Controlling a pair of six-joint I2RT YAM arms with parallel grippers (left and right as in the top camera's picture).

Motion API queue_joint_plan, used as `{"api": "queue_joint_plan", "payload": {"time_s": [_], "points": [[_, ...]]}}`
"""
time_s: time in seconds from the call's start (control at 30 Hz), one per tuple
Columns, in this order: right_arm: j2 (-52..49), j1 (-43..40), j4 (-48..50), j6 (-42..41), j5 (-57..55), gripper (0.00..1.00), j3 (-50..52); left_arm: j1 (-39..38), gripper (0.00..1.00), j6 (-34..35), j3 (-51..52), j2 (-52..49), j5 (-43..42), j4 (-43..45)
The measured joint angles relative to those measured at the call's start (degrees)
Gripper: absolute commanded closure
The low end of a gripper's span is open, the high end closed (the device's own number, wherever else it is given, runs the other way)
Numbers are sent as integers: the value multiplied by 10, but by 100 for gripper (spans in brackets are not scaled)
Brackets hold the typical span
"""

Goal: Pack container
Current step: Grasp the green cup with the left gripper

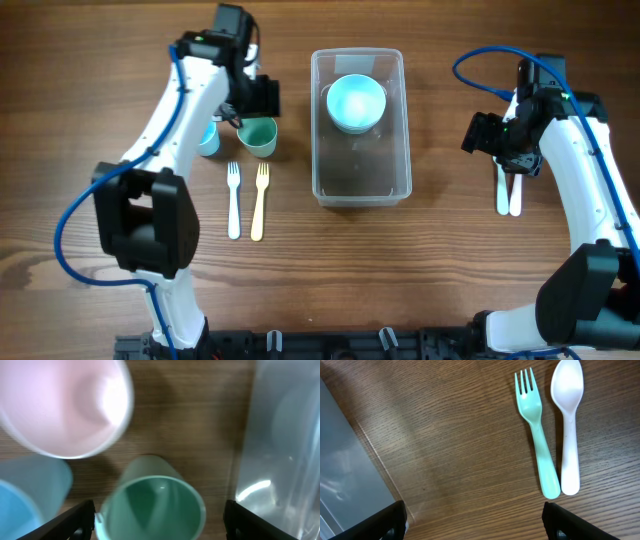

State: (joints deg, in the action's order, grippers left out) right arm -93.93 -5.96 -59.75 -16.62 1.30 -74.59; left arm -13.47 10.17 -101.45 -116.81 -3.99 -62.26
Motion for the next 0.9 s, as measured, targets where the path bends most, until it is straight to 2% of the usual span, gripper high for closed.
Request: {"api": "queue_joint_plan", "payload": {"time_s": [0.2, 0.5, 0.67, 0.7, 0.73, 0.77, 0.83, 0.9], "points": [[0, 0, -2, 0, 0, 12, 0, -83, 21, 18, 0, -1, 17, -3], [0, 0, -5, 0, 0, 12, 0, -86, 30, 44, 0, -21, 59, -3], [0, 0, -6, 0, 0, 12, 0, -86, 48, 56, 0, -66, 63, -3], [0, 0, -6, 0, 0, 12, 0, -86, 57, 58, 0, -68, 64, -3], [0, 0, -6, 0, 0, 12, 0, -86, 71, 61, 0, -68, 66, -3], [0, 0, -6, 0, 0, 12, 0, -86, 78, 64, 0, -68, 68, -3], [0, 0, -7, 0, 0, 12, 0, -85, 88, 68, 0, -68, 71, -3], [0, 0, -7, 0, 0, 12, 0, -85, 93, 66, 0, -68, 72, -3]]}}
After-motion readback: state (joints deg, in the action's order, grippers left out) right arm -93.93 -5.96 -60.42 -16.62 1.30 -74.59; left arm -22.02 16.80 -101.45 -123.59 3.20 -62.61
